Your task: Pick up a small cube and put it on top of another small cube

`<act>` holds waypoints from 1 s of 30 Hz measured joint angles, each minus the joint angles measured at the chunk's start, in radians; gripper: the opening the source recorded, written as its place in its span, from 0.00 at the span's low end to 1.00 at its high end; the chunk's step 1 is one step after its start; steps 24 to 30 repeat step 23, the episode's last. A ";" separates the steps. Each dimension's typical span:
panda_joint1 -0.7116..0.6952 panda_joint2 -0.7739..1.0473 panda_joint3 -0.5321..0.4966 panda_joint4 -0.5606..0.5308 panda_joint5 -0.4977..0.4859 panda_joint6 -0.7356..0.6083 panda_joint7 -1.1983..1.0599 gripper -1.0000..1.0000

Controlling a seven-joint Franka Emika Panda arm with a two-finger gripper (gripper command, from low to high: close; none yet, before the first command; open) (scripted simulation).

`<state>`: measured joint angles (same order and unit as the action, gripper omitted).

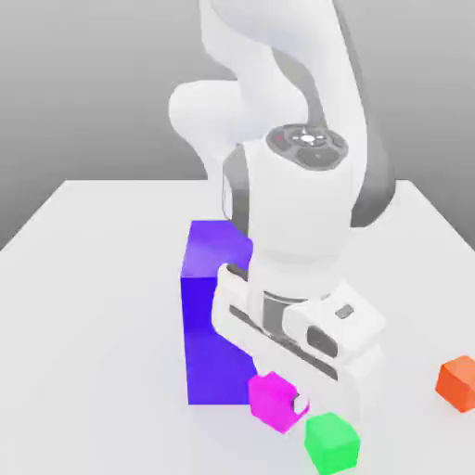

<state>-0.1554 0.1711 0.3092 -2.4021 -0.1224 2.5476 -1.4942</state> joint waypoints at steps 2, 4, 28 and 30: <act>0.008 -0.009 0.029 -0.004 0.004 0.001 -0.080 0.00; 0.016 -0.019 0.057 -0.011 0.011 0.004 -0.161 0.00; 0.048 0.099 0.023 -0.055 -0.092 0.162 -0.191 1.00; 0.048 0.099 0.023 -0.055 -0.092 0.162 -0.191 1.00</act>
